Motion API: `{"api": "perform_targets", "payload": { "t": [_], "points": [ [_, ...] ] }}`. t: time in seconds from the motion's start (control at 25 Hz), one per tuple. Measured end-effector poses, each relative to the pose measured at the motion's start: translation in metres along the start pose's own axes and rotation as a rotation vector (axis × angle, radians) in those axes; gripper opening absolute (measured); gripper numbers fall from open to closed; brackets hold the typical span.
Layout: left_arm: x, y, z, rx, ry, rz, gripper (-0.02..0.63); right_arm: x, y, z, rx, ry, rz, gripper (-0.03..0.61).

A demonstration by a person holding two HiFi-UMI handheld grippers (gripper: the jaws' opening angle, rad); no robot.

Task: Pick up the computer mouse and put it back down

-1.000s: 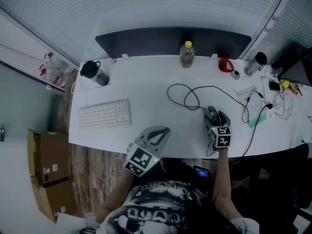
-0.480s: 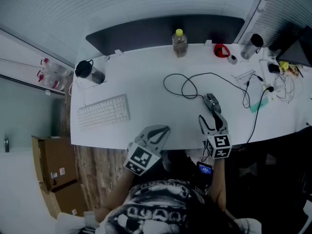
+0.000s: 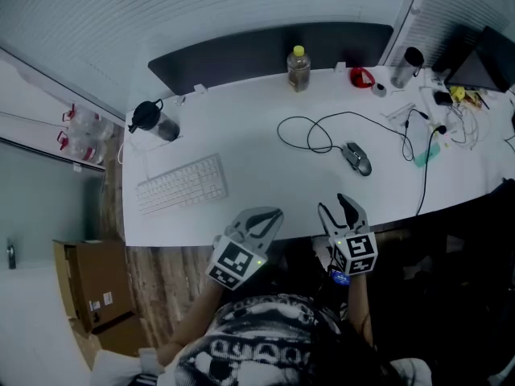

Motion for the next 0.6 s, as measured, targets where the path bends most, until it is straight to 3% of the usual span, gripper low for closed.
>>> {"api": "perform_targets", "payload": {
  "t": [0.6],
  "points": [
    [0.152, 0.11, 0.0, 0.006, -0.021, 0.086, 0.005, 0.034, 0.008, -0.194, 0.094, 0.01, 0.117, 0.167]
  ]
}}
Point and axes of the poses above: the fingertips, and each gripper's own axes: x backward along the fingers, z to its right, y out of its underside, the point moved 10 cm from there along x, backward along the fingers, and after that the axes turned 9 degrees about -z, right-handed, at the moved point
